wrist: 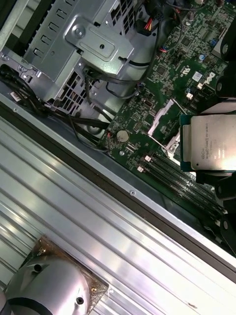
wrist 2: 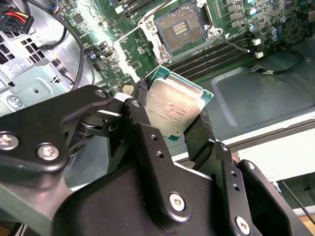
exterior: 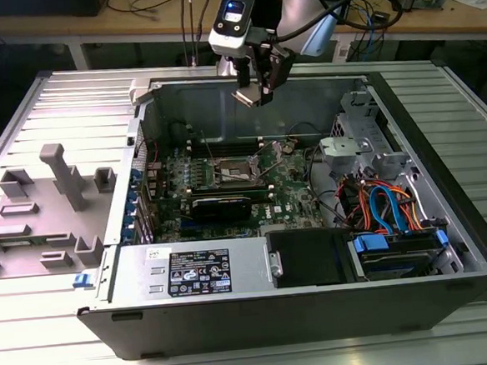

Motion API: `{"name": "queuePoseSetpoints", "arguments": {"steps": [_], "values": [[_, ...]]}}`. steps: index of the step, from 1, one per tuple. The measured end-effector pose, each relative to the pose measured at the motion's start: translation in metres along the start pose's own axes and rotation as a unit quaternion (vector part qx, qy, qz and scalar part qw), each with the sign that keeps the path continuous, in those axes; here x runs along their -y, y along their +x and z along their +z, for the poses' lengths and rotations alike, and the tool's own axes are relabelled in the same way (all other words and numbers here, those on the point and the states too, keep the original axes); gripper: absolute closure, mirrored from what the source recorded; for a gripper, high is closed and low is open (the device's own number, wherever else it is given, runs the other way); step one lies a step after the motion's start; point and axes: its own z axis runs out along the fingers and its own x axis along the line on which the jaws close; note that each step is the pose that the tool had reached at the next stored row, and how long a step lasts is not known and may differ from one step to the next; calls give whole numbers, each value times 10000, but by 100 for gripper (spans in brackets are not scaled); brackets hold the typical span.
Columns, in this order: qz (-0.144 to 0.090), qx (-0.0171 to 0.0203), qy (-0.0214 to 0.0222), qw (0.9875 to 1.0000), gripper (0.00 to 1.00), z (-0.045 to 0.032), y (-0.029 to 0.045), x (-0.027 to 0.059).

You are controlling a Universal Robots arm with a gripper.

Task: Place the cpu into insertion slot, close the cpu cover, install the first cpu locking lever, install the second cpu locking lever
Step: 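Place the cpu into insertion slot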

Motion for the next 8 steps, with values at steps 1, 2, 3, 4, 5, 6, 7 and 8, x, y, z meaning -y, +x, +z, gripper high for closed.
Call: {"name": "queuePoseSetpoints", "arguments": {"steps": [1,2,3,4,5,6,7,8], "values": [[16,1,0,10000,46,0,0,0],[86,7,-2,10000,46,2,0,1],[188,16,-5,9998,46,5,0,1],[289,25,-6,9996,46,8,-1,2],[333,30,-6,9994,46,9,-2,3],[354,32,-6,9994,46,10,-3,3],[392,35,-7,9992,46,13,-3,3],[442,39,-8,9990,46,17,-4,4]]}}
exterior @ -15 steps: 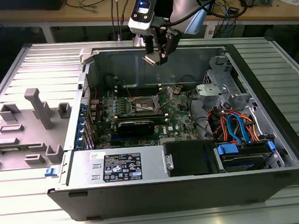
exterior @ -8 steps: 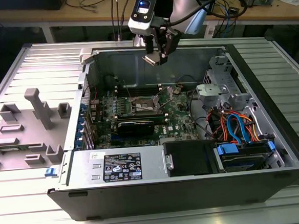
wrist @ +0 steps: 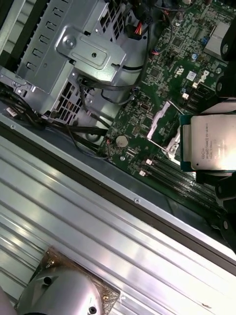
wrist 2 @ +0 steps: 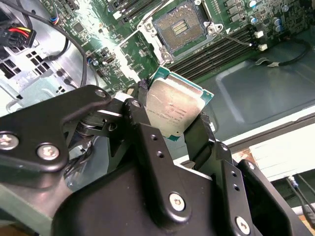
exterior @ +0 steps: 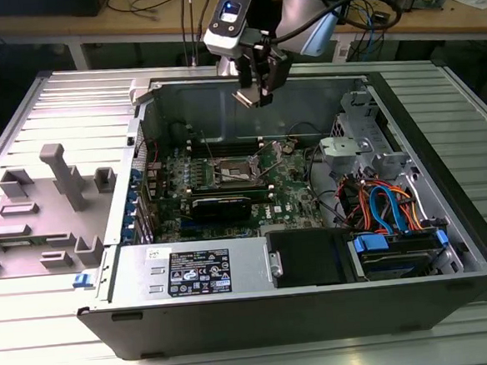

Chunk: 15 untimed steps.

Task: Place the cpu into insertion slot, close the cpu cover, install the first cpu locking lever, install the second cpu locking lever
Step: 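Place the cpu into insertion slot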

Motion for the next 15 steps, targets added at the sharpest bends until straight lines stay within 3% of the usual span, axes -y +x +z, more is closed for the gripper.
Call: {"name": "queuePoseSetpoints", "arguments": {"steps": [9,15], "values": [[422,37,-8,9991,46,17,-1,2],[826,75,-15,9966,46,38,-1,4]]}}
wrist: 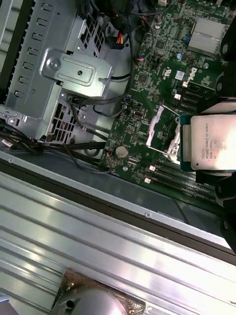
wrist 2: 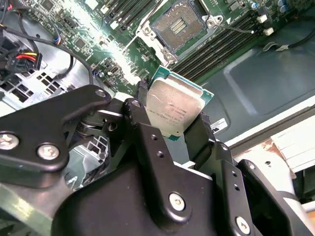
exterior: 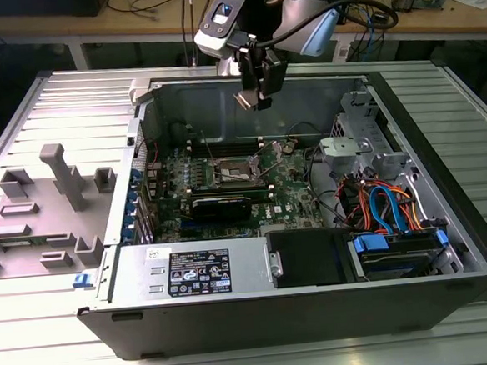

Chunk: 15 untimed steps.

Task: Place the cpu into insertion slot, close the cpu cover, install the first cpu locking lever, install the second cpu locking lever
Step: 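Place the cpu into insertion slot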

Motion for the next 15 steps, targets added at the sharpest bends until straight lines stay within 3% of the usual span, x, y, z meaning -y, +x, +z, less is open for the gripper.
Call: {"name": "queuePoseSetpoints", "arguments": {"steps": [15], "values": [[45,20,5,10000,46,1,0,0]]}}
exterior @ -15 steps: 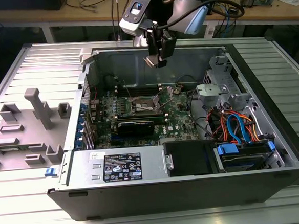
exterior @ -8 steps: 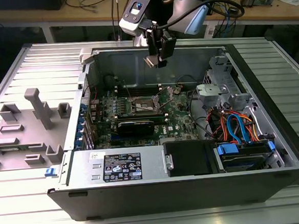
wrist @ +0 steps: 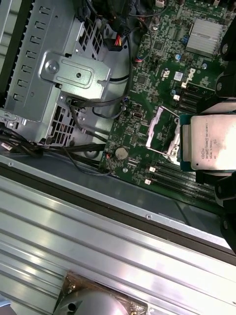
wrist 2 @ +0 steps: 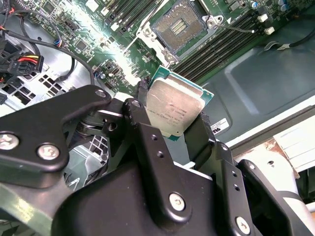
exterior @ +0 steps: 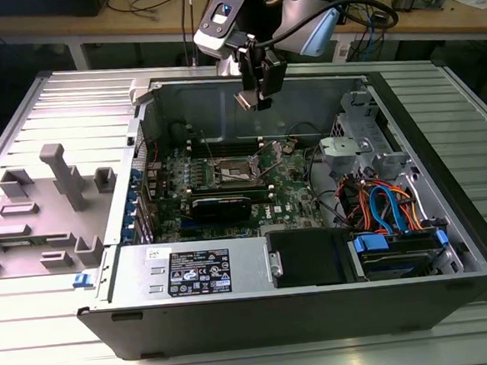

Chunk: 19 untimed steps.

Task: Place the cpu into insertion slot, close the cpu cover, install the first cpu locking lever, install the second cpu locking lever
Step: 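Place the cpu into insertion slot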

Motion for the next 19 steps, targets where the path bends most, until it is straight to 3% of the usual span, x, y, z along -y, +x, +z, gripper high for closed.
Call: {"name": "queuePoseSetpoints", "arguments": {"steps": [7,12,19], "values": [[148,15,-1,9999,46,7,-11,5],[459,42,-5,9989,46,27,-14,8],[475,43,-5,9989,46,31,-14,12]]}}
